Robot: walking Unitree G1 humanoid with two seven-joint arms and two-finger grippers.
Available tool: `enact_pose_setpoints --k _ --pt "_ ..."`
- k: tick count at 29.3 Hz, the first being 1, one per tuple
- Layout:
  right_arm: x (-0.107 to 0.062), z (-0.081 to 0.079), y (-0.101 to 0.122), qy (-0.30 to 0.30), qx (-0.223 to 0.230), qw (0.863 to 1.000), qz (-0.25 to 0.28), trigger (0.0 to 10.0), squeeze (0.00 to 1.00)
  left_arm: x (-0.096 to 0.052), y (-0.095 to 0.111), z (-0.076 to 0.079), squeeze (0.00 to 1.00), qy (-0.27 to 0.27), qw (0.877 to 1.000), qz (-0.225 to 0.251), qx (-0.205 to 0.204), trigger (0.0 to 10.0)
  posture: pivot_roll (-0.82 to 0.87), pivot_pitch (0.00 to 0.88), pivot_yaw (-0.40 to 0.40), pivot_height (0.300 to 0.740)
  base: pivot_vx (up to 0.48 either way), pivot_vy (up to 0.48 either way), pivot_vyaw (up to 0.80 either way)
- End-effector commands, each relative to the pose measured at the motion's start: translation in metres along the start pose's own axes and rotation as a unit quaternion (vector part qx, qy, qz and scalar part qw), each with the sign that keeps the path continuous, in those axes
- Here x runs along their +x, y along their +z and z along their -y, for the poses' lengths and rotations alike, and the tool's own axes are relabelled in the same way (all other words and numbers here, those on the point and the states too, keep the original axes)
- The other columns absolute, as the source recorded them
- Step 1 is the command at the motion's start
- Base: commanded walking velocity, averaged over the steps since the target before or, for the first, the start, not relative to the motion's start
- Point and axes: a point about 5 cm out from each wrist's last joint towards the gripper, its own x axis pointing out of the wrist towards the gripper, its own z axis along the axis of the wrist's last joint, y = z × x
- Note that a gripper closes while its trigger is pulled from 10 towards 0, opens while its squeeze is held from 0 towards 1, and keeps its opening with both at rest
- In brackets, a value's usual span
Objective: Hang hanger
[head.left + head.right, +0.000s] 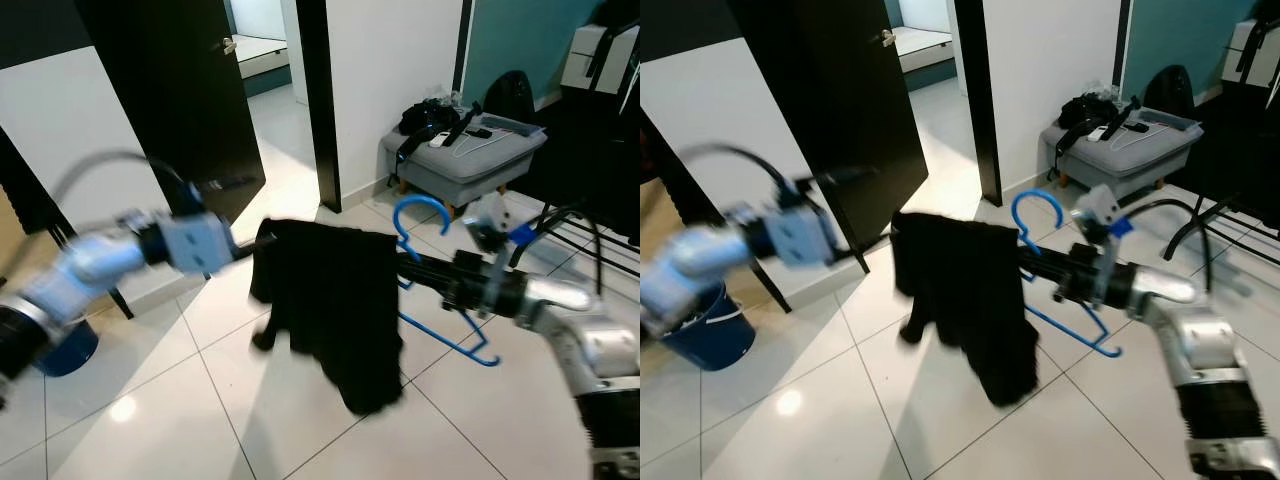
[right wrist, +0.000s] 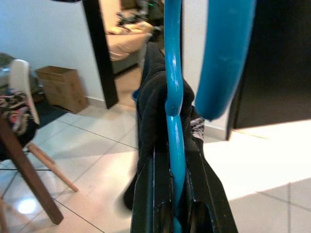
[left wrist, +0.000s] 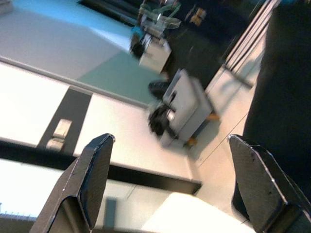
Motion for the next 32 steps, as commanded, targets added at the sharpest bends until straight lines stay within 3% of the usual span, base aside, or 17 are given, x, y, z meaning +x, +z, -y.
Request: enact_pose_setpoints --k 1,5,8,9,11,12,16,17,20,26,29,31,32 --pt "0.003 -0.002 0.022 0.021 -0.026 0.999 0.041 10.0 0.00 -0.006 0.008 -0.018 0.00 0.008 1.000 -0.001 -0.001 10.0 0.02 0.000 0.112 0.736 0.000 0.000 0.00" --pt "0.003 -0.004 0.025 0.036 -0.031 0.998 0.048 10.0 0.00 -0.008 0.017 -0.024 0.00 0.003 1.000 0.015 -0.020 10.0 0.03 0.000 0.113 0.736 0.000 0.000 0.00" --pt "0.004 -0.008 0.028 0.071 -0.038 0.996 0.049 10.0 0.00 -0.013 0.022 -0.016 0.00 -0.044 0.996 0.023 -0.072 10.0 0.03 0.000 0.113 0.736 0.000 0.000 0.00" --pt "0.004 -0.008 0.028 0.071 -0.038 0.996 0.049 10.0 0.00 -0.013 0.022 -0.016 0.00 -0.044 0.996 0.023 -0.072 10.0 0.03 0.000 0.113 0.736 0.000 0.000 0.00" --pt "0.006 -0.014 0.030 0.105 -0.045 0.993 0.044 10.0 0.00 -0.017 0.026 -0.003 0.00 -0.109 0.983 0.028 -0.146 10.0 0.03 0.000 0.116 0.736 0.000 0.000 0.00" --pt "0.006 -0.014 0.030 0.105 -0.045 0.993 0.044 10.0 0.00 -0.017 0.026 -0.003 0.00 -0.109 0.983 0.028 -0.146 10.0 0.03 0.000 0.116 0.736 0.000 0.000 0.00" --pt "0.009 -0.025 0.031 0.165 -0.067 0.984 0.005 10.0 0.00 -0.021 0.029 0.011 0.00 -0.203 0.951 0.017 -0.232 10.0 0.03 0.000 0.128 0.736 0.000 0.000 0.00" --pt "0.009 -0.025 0.031 0.165 -0.067 0.984 0.005 10.0 0.00 -0.021 0.029 0.011 0.00 -0.203 0.951 0.017 -0.232 10.0 0.03 0.000 0.128 0.736 0.000 0.000 0.00" --pt "0.012 -0.031 0.028 0.202 -0.088 0.975 -0.031 10.0 0.00 -0.020 0.027 0.011 0.00 -0.229 0.934 0.006 -0.274 10.0 0.03 0.000 0.134 0.736 0.000 0.000 0.00" --pt "0.016 -0.035 0.030 0.226 -0.105 0.967 -0.047 10.0 0.00 -0.018 0.017 0.007 0.00 -0.216 0.928 -0.012 -0.304 10.0 0.02 0.000 0.138 0.736 0.000 0.000 0.00" --pt "0.017 -0.036 0.031 0.231 -0.110 0.966 -0.047 10.0 0.00 -0.019 0.019 0.006 0.00 -0.220 0.918 -0.004 -0.330 10.0 0.02 0.000 0.144 0.736 0.000 0.000 0.00" --pt "0.018 -0.038 0.035 0.234 -0.116 0.964 -0.043 10.0 0.00 -0.019 0.018 0.009 0.00 -0.227 0.898 -0.016 -0.376 10.0 0.02 0.000 0.146 0.736 0.000 0.000 0.00" --pt "0.018 -0.038 0.035 0.234 -0.116 0.964 -0.043 10.0 0.00 -0.019 0.018 0.009 0.00 -0.227 0.898 -0.016 -0.376 10.0 0.02 0.000 0.146 0.736 0.000 0.000 0.00"
